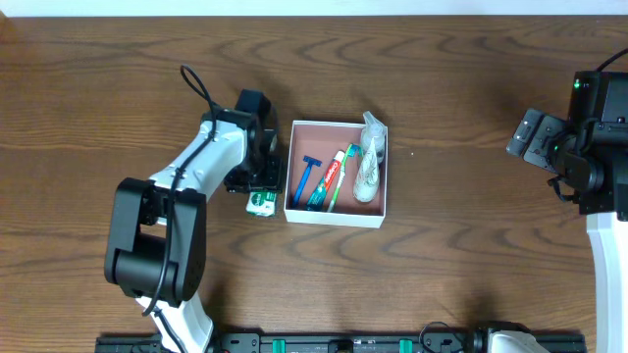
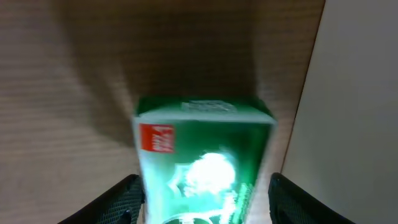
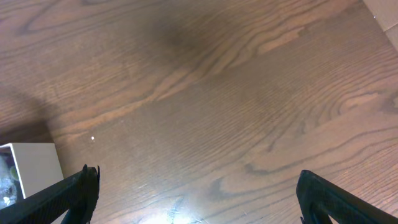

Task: Pack container
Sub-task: 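Move the left gripper to the green Dettol soap box and grasp it, then lower the soap box into the container and release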

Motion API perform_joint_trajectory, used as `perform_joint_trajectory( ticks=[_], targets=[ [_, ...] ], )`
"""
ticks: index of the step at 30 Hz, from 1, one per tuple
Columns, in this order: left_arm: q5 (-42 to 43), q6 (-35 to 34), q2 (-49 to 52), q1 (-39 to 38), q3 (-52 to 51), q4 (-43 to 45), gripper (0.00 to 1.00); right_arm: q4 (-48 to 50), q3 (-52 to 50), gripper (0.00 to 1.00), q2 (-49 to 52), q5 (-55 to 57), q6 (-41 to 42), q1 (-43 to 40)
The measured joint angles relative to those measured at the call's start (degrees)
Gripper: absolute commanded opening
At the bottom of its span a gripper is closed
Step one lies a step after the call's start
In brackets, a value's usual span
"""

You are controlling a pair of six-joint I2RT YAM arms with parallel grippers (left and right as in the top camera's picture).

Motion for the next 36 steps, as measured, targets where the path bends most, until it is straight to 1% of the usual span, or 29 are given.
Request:
perform_joint_trajectory(
  ticks=[5, 9, 13, 15, 17, 20, 25, 30, 33, 36],
  targets=[
    [-0.1, 0.0, -0.1, 0.0, -4.0, 2.8, 0.65, 0.0, 0.0, 0.99, 0.0, 0.0, 0.0, 0.0],
    [-0.2, 0.1, -0.4, 0.0, -4.5, 3.3, 0.54, 0.0, 0.0, 0.99, 0.0, 0.0, 0.0, 0.0],
    [-0.2, 0.2, -0.4, 0.0, -4.4, 3.2, 0.53, 0.0, 0.0, 0.99, 0.0, 0.0, 0.0, 0.0],
    [-0.2, 0.2, -0.4, 0.0, -4.0, 2.2, 0.51, 0.0, 0.0, 0.99, 0.0, 0.0, 0.0, 0.0],
    [-0.2, 0.2, -0.4, 0.0, -2.6, -0.6, 0.49, 0.0, 0.0, 0.99, 0.0, 0.0, 0.0, 0.0],
    [-0.2, 0.3, -1.1, 0.0, 0.7, -4.0, 0.48, 0.0, 0.0, 0.99, 0.0, 0.0, 0.0, 0.0],
    [-0.2, 0.3, -7.1, 0.0, 6.9, -7.9, 0.44, 0.0, 0.0, 0.99, 0.0, 0.0, 0.0, 0.0],
    [-0.2, 0.2, -16.4, -1.3, 9.4, -7.8, 0.43, 0.0, 0.0, 0.99, 0.0, 0.0, 0.0, 0.0],
    [-0.3, -0.3, -20.0, -4.7, 9.4, -6.5, 0.44, 0.0, 0.0, 0.99, 0.0, 0.0, 0.0, 0.0],
    [-0.2, -0.8, -20.3, -9.5, 9.5, -4.5, 0.44, 0.0, 0.0, 0.99, 0.0, 0.0, 0.0, 0.0]
  ],
)
